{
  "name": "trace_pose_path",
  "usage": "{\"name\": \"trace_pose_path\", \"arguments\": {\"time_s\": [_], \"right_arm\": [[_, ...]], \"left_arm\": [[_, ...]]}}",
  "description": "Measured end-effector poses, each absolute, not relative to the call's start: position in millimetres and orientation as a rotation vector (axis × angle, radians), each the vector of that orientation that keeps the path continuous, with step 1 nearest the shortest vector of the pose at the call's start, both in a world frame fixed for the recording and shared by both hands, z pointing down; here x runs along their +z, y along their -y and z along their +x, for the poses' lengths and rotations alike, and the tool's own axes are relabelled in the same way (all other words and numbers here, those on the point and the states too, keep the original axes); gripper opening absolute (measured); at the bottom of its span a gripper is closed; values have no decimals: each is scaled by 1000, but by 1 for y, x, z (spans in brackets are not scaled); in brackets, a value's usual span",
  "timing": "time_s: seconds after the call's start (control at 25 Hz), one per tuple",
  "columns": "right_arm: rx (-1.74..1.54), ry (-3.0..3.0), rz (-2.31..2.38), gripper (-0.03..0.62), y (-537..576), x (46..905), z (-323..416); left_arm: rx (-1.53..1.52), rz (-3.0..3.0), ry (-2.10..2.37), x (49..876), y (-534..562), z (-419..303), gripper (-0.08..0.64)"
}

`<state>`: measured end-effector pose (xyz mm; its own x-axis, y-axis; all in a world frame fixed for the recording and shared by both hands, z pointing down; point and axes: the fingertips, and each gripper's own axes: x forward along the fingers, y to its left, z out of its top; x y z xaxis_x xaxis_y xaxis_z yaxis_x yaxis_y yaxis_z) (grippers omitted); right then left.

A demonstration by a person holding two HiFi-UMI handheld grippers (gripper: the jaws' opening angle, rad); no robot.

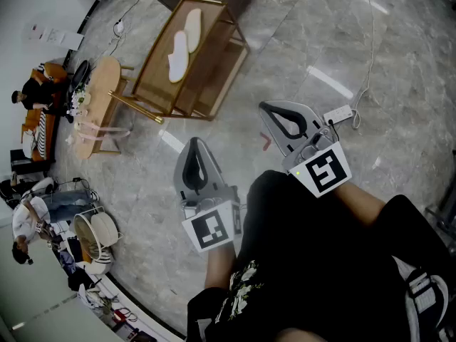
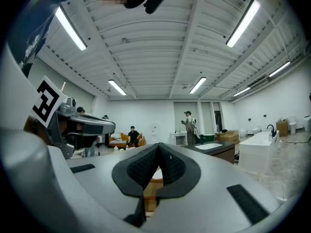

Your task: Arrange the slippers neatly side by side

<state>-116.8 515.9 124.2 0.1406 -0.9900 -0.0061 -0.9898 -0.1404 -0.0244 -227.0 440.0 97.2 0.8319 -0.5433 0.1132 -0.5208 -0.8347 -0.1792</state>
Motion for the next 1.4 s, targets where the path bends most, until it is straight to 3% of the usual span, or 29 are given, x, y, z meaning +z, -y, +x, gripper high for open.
{"name": "trace_pose_path", "arguments": {"time_s": [1.4], "right_arm": [[5,-2042,-2327,-3,-539,123,-126]], "left_arm": [[-240,-2871,-916,96,-456,-252,2]]}}
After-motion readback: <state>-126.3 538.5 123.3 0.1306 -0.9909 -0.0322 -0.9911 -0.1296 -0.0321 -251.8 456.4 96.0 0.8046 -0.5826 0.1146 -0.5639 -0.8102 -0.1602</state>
